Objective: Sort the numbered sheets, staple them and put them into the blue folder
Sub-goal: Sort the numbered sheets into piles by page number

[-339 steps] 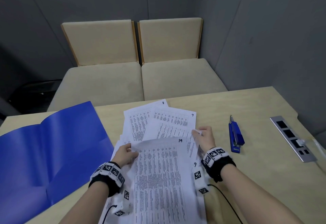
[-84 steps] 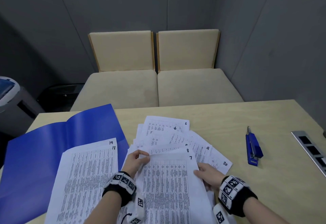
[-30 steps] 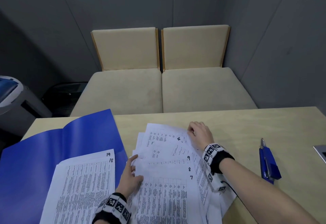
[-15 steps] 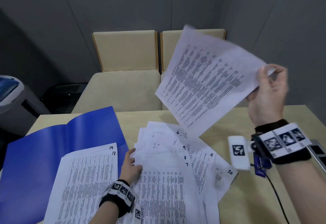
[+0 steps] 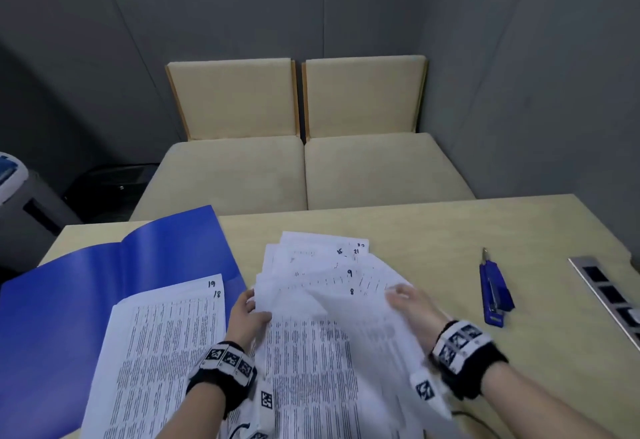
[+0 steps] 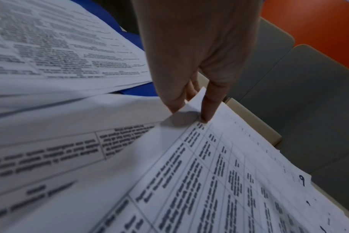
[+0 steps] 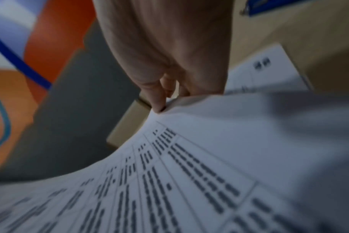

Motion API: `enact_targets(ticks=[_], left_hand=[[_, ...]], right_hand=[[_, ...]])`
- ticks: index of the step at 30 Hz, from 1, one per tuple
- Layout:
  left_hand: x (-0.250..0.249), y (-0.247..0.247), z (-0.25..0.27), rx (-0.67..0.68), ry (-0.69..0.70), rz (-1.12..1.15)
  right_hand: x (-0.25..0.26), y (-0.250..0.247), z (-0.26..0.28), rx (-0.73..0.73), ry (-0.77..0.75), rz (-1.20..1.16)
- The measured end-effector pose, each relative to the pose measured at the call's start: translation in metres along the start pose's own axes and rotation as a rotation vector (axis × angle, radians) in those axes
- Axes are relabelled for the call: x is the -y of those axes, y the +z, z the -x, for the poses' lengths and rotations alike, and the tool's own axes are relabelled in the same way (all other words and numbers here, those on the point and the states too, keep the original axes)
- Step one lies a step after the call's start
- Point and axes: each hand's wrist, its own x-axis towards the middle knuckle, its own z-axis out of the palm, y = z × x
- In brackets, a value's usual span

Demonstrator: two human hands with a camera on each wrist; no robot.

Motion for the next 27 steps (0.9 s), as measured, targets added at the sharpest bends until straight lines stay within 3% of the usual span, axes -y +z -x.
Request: enact_targets(ticks=[3,6,9,18,25,27], left_hand=[[0.0,0.005,0.002,-0.018,0.0,0.02],[-0.001,0.008,0.003,-0.024,-0.008,0.021],[-0.002,0.009,0.006,-0.035,-0.017,0.037],[0.002,0.005,-0.001,-0.004,-0.027,0.004],[-0.013,0.005,0.012,0.197,-0.041,-0.414],[-0.014,0.004,0.018,0.195,-0.015,-0.542]], right_hand=[[-0.031,0.028,0.0,0.058,0.046,0.132],[-0.036,0.044,0.006,-0.063,0.037,0.233],[-0.033,0.05,0.009,-0.18,0.081,0.211],[-0.016,0.065,0.008,-0.269,0.095,0.18],[-0.017,0.073,0.011,-0.323,0.103,0.195],[-0.017,0.072,0.012,-0.289,0.096,0.208]])
